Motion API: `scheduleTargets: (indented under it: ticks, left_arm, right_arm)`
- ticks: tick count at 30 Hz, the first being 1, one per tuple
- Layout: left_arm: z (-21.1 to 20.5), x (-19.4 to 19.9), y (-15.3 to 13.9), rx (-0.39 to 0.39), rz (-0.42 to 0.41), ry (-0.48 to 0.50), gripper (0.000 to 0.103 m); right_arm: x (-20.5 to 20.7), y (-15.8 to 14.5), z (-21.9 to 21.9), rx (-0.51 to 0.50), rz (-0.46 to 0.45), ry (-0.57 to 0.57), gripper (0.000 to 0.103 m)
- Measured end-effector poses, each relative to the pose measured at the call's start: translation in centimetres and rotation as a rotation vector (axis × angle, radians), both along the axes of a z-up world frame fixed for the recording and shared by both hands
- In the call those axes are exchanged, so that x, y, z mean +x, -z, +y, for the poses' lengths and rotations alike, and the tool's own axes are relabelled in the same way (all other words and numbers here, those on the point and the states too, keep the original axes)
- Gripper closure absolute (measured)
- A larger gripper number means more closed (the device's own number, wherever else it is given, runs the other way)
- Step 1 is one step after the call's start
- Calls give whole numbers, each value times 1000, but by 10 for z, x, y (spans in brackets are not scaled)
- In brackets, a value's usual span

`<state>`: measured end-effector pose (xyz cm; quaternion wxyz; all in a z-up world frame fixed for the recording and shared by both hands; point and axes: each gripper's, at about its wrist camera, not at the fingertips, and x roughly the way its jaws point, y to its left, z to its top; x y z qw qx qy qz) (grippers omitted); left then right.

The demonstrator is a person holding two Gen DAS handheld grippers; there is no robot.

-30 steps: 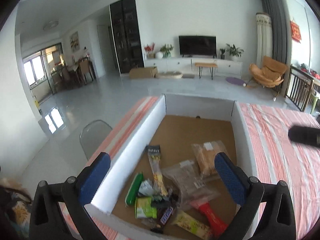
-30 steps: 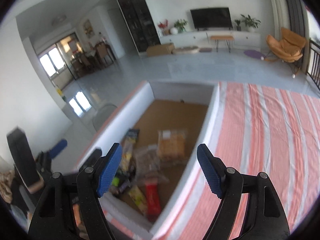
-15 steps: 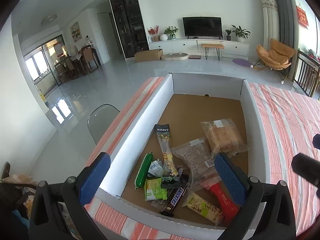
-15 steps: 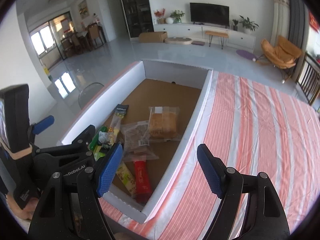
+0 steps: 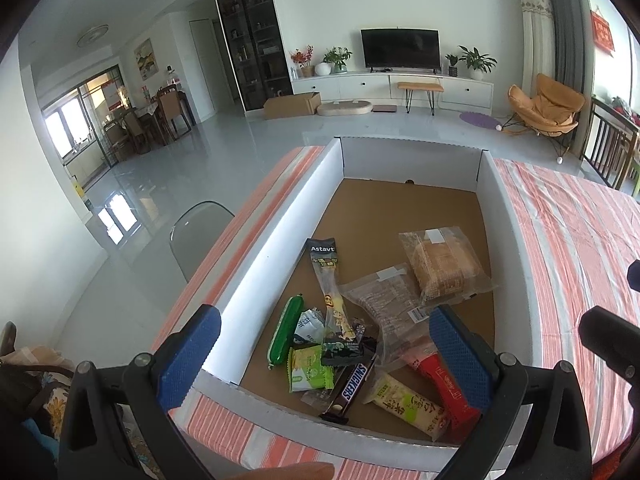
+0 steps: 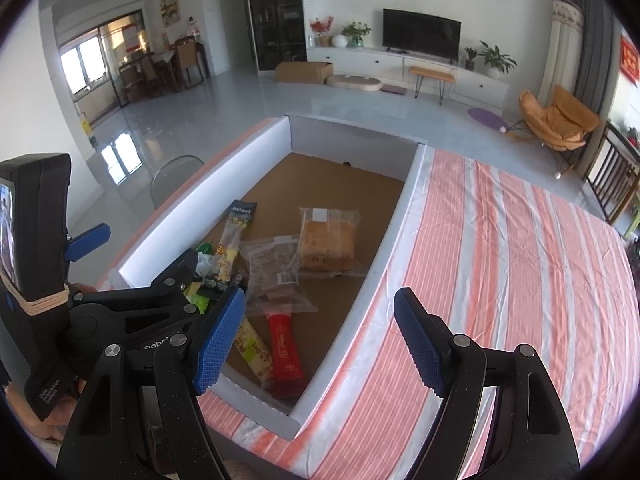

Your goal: Organize snacks

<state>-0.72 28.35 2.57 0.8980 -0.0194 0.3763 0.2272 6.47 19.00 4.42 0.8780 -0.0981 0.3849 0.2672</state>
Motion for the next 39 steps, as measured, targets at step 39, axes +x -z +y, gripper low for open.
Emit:
scheduleTargets:
  ticks: [39]
  left_arm:
    - [9,-4,-1,-30,32,-8,0]
  right_arm:
    - [0,2,14,2,31,-22,23]
